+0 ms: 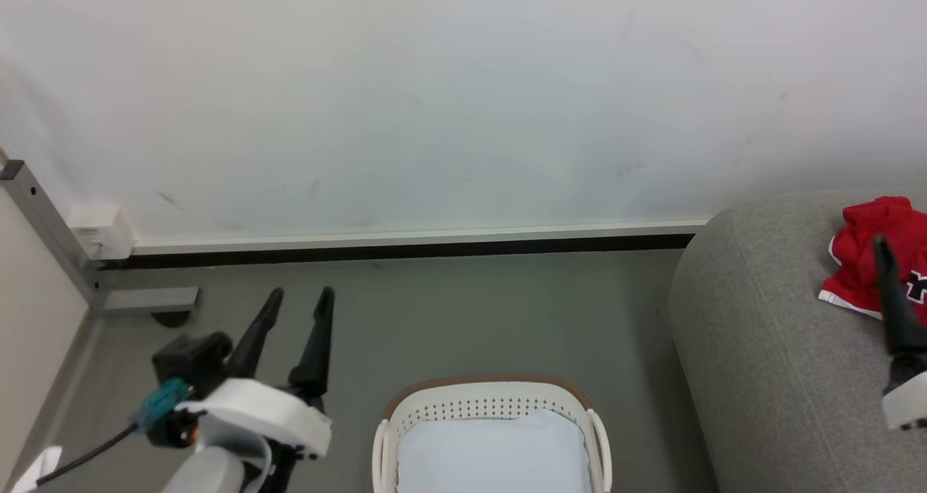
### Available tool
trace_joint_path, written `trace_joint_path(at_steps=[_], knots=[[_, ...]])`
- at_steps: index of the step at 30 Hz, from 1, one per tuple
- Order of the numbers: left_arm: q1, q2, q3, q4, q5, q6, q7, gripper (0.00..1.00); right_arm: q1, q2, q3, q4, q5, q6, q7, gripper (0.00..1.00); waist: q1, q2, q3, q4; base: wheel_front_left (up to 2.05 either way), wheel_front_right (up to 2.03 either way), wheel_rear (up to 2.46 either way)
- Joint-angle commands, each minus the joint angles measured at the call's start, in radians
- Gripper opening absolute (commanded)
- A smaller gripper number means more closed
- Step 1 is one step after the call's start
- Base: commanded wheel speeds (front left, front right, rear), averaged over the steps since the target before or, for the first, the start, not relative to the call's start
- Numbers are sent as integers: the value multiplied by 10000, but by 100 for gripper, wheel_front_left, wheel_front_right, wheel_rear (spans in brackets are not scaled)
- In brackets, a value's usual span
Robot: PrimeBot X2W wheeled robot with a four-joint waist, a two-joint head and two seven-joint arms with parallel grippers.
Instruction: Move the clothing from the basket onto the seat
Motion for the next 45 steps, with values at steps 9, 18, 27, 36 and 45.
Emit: trace_joint_path(at_steps=[9,18,27,36,45], knots=[[1823,-443,1876,-256,912,-219,-2,100,1658,1581,32,419,-772,-26,-1907,100,2,0,-94,101,0,0,0],[2535,-1226,3081,-196,2321,-692,-2,100,2077,2628,197,746,-1370,-26,-2104,100,2,0,-6,145,0,0,0],[2470,-1646,3791,59,3073,-1119,-3,100,1762,2803,309,692,-1355,-26,-2109,100,2,0,39,193,0,0,0],[2362,-1879,4161,228,3446,-1360,-3,100,1774,2887,317,597,-1348,-26,-2110,100,2,0,85,263,0,0,0],[2567,-2022,4320,546,3113,-1385,163,0,1996,3040,360,895,-1061,1,-1955,0,2,0,101,271,0,0,0]])
